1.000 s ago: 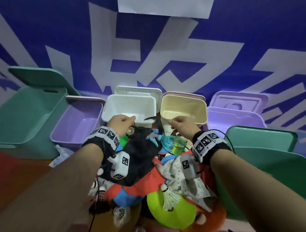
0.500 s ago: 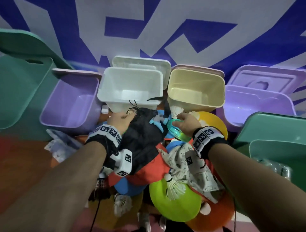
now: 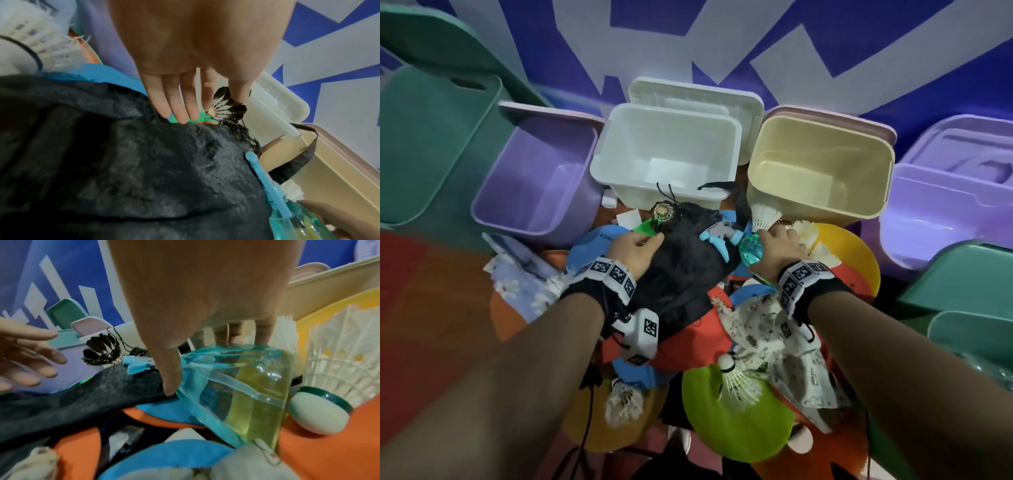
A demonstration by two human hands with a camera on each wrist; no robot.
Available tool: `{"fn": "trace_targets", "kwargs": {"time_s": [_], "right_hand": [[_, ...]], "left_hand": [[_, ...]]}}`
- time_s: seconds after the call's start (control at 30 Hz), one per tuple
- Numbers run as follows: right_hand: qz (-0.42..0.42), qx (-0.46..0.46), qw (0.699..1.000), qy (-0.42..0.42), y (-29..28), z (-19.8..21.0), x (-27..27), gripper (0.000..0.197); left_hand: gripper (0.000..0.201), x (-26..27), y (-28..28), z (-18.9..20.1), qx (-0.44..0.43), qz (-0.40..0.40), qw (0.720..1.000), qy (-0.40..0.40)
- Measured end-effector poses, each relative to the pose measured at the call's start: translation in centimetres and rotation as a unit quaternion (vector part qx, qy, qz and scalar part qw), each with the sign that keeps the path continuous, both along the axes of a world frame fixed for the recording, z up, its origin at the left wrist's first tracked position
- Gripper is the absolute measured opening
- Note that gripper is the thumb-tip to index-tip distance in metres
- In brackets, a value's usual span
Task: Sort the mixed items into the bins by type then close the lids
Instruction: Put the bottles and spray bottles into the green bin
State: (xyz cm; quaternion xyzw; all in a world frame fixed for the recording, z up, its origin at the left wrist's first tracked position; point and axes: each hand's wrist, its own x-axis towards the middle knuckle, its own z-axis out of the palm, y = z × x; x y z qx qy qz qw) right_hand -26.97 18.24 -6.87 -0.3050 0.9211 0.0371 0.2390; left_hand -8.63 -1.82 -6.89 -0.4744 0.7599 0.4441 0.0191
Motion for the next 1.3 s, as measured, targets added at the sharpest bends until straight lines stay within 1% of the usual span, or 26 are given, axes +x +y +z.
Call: {"fn": "trace_targets", "kwargs": {"time_s": [0.07, 0.17, 0.23, 0.37, 0.43, 0.53, 0.6, 0.63, 0.73, 0.77, 0.83, 0.9, 1.0, 1.07, 1.13, 1.2, 1.27, 1.3], "right_hand": [[0.011, 0.021, 1.000, 0.005, -0.2, -0.4, -0.1, 0.077], [0.027, 0.029, 0.999, 0.004, -0.1, -1.4, 0.1, 0.090], [0.028, 0.013, 0.999, 0.017, 0.0, -1.8, 0.2, 0.086], [-0.002, -0.028, 1.000, -0.002, 0.5, -1.2, -0.2, 0.078], [-0.017, -0.057, 0.998, -0.016, 1.0, -0.5, -0.5, 0.081], [-0.012, -0.100, 0.995, -0.026, 1.9, 0.7, -0.7, 0.084], [-0.011, -0.133, 0.991, -0.033, 2.5, 1.6, -0.7, 0.087], [-0.015, -0.148, 0.988, -0.040, 2.7, 2.1, -0.5, 0.089], [-0.041, -0.198, 0.976, -0.076, 3.0, 3.4, 0.0, 0.097], [-0.050, -0.219, 0.971, -0.084, 3.0, 3.9, 0.4, 0.098], [-0.060, -0.258, 0.959, -0.097, 3.1, 4.7, 1.4, 0.098], [-0.068, -0.297, 0.945, -0.120, 3.0, 5.5, 2.4, 0.094], [-0.073, -0.345, 0.924, -0.146, 2.3, 7.3, 4.6, 0.071], [-0.075, -0.366, 0.914, -0.161, 1.5, 8.2, 6.0, 0.059], [-0.071, -0.382, 0.906, -0.171, 0.2, 8.7, 7.9, 0.058], [-0.071, -0.397, 0.897, -0.180, -1.4, 8.8, 9.8, 0.062], [-0.069, -0.408, 0.890, -0.191, -3.1, 8.8, 11.8, 0.059], [-0.068, -0.412, 0.888, -0.193, -3.6, 8.7, 12.4, 0.056]], "left_hand": [[0.056, 0.3, 0.4, 0.0, 0.003, -0.008, 1.000, -0.010], [0.077, 0.9, 1.2, 0.0, 0.011, 0.016, 1.000, -0.009], [0.083, 1.3, 1.6, -0.2, 0.009, 0.029, 1.000, 0.001], [0.068, 1.7, 2.5, -0.1, -0.003, 0.048, 0.999, 0.009], [0.066, 1.8, 2.7, 0.2, -0.007, 0.055, 0.998, 0.012], [0.071, 1.5, 3.2, 1.0, -0.017, 0.043, 0.999, 0.006], [0.069, 1.2, 3.6, 1.8, -0.032, 0.036, 0.999, 0.003], [0.065, 1.1, 3.8, 2.0, -0.041, 0.031, 0.999, 0.002], [0.045, 0.9, 4.3, 2.8, -0.062, 0.014, 0.998, 0.002], [0.042, 0.9, 4.3, 3.0, -0.064, 0.012, 0.998, 0.011], [0.044, 1.1, 4.4, 3.2, -0.061, 0.016, 0.998, 0.030], [0.043, 1.4, 4.2, 3.3, -0.056, 0.019, 0.998, 0.037], [0.037, 2.7, 3.5, 3.9, -0.055, 0.007, 0.997, 0.050], [0.045, 3.9, 2.7, 4.5, -0.058, 0.006, 0.997, 0.060], [0.056, 5.9, 1.5, 5.1, -0.065, 0.015, 0.995, 0.079], [0.055, 8.4, 0.3, 5.6, -0.067, 0.037, 0.993, 0.092], [0.056, 11.4, -1.2, 5.9, -0.067, 0.044, 0.994, 0.073], [0.057, 12.3, -1.7, 6.1, -0.073, 0.034, 0.995, 0.057]]}}
